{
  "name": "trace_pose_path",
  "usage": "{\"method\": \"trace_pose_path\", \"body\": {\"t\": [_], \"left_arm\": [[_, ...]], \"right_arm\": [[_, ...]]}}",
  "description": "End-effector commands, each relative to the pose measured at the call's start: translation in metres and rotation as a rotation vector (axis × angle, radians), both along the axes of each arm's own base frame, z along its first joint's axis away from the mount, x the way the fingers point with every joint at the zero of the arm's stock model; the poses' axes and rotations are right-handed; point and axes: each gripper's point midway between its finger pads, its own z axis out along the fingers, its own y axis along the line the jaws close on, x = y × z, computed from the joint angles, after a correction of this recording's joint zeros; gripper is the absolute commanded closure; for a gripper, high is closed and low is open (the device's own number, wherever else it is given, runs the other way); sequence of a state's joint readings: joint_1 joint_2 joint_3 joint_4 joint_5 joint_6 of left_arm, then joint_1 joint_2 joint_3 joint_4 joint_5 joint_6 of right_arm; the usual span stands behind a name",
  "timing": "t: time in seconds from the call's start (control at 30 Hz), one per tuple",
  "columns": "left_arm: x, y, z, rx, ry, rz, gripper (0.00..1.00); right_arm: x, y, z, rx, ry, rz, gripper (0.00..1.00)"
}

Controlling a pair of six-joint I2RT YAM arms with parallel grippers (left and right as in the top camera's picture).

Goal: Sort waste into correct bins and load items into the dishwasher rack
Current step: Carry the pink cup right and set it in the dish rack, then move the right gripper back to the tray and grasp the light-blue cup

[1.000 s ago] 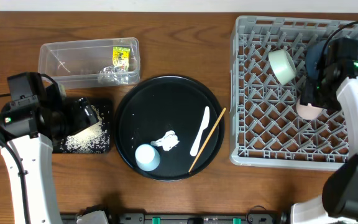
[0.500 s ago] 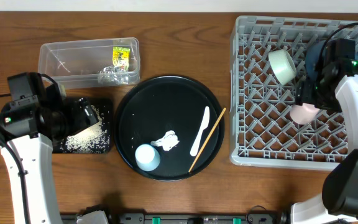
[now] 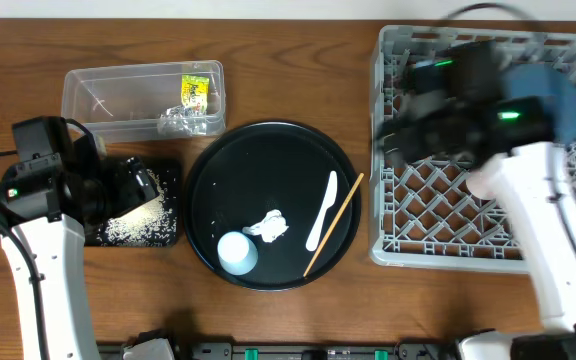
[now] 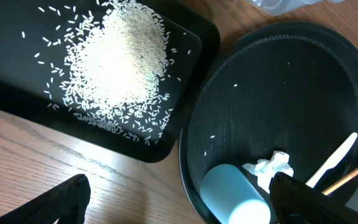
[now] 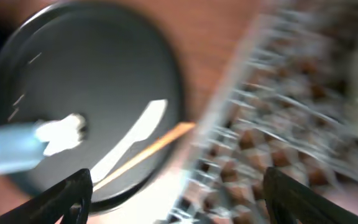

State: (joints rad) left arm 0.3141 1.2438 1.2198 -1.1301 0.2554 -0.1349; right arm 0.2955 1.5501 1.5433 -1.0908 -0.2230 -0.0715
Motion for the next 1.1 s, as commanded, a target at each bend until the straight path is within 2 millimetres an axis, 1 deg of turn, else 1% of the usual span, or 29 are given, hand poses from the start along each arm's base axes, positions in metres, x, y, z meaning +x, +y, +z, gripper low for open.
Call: {"method": "trace_pose_path", "body": {"t": [0.0, 0.07, 0.3, 0.4, 0.47, 0.6, 0.67, 0.77, 0.83, 0.97, 1.07], "left_arm": [[0.000, 0.002, 0.001, -0.002, 0.003, 0.015, 0.07], [0.000, 0.002, 0.001, -0.002, 0.003, 0.015, 0.07], [0.000, 0.002, 0.001, -0.002, 0.003, 0.015, 0.07], [0.000, 0.002, 0.001, -0.002, 0.003, 0.015, 0.07], [0.000, 0.002, 0.001, -0.002, 0.004, 0.015, 0.07], [0.000, 0.002, 0.001, 0.000, 0.004, 0.015, 0.07], [-0.002, 0.007, 0.000, 0.027, 0.013, 0.026, 0.07], [-0.007, 0.024, -0.002, 0.114, 0.047, 0.082, 0.07], [-0.014, 0.039, -0.003, 0.154, 0.077, 0.190, 0.07], [-0.026, 0.061, -0.003, 0.191, 0.106, 0.308, 0.07], [-0.037, 0.076, -0.004, 0.181, 0.124, 0.416, 0.07]], "right_arm": [[-0.024, 0.060, -0.015, 0.006, 0.034, 0.209, 0.15], [-0.039, 0.092, -0.028, -0.005, 0.058, 0.301, 0.14], [-0.091, 0.179, -0.074, -0.043, 0.119, 0.546, 0.14], [-0.112, 0.207, -0.089, -0.051, 0.124, 0.625, 0.13], [-0.124, 0.220, -0.099, -0.057, 0.137, 0.649, 0.13], [-0.141, 0.237, -0.118, -0.073, 0.165, 0.683, 0.13], [-0.147, 0.243, -0.127, -0.080, 0.175, 0.695, 0.13], [-0.152, 0.251, -0.140, -0.089, 0.184, 0.711, 0.13], [-0.151, 0.253, -0.148, -0.100, 0.188, 0.700, 0.13], [-0.149, 0.255, -0.161, -0.116, 0.194, 0.687, 0.13], [-0.148, 0.255, -0.166, -0.125, 0.201, 0.675, 0.18]]}}
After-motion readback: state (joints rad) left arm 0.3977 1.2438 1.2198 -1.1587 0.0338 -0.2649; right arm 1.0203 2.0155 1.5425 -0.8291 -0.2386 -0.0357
